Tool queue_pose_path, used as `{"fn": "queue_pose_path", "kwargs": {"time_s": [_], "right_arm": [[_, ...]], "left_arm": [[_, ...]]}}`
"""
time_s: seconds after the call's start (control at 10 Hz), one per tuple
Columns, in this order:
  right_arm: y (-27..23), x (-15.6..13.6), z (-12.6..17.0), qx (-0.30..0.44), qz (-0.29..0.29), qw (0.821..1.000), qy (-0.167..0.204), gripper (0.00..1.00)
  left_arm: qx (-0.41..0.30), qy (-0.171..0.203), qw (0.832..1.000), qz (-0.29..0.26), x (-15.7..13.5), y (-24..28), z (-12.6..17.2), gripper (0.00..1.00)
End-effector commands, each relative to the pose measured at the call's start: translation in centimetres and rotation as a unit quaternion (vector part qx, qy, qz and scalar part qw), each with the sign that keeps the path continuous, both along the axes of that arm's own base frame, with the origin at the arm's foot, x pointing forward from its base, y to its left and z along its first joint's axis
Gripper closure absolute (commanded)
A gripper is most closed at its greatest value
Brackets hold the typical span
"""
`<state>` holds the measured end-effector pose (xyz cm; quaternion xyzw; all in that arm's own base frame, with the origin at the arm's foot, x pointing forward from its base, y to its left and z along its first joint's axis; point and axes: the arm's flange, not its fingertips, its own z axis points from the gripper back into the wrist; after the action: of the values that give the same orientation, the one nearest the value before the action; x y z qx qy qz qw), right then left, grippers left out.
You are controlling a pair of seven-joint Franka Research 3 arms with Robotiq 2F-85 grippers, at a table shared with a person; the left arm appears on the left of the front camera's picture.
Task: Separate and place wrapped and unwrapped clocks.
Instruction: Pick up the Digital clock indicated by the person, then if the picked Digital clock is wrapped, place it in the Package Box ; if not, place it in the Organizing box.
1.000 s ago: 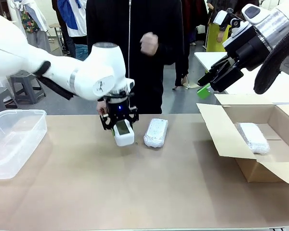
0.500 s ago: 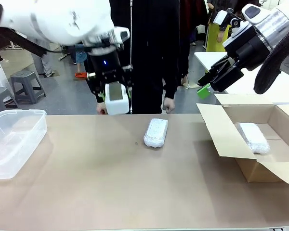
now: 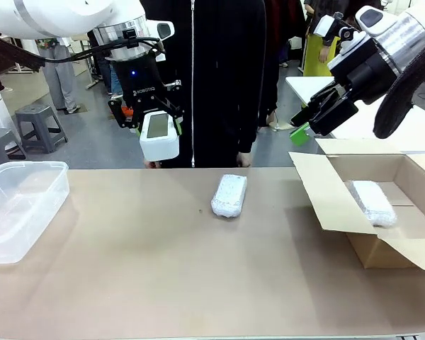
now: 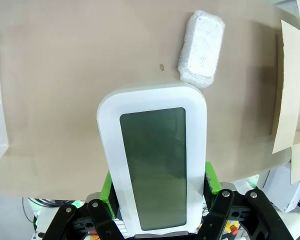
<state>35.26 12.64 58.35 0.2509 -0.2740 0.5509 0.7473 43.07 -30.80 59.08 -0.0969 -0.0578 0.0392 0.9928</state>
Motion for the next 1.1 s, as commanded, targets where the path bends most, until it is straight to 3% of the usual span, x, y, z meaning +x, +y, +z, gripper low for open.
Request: {"fn": "queue_pose_path", "kwargs": {"time_s": [0.0, 1.0], "right_arm": [[-0.05, 0.07, 0.04, 0.001, 0.009, 1.000, -0.002, 0.00], [-0.05, 0.07, 0.04, 0.001, 0.009, 1.000, -0.002, 0.00]], "left_arm": [[-0.004, -0.021, 1.000, 0.004, -0.27, -0.39, 0.91, 0.39], [-0.004, -0.021, 1.000, 0.004, -0.27, -0.39, 0.91, 0.39]]}}
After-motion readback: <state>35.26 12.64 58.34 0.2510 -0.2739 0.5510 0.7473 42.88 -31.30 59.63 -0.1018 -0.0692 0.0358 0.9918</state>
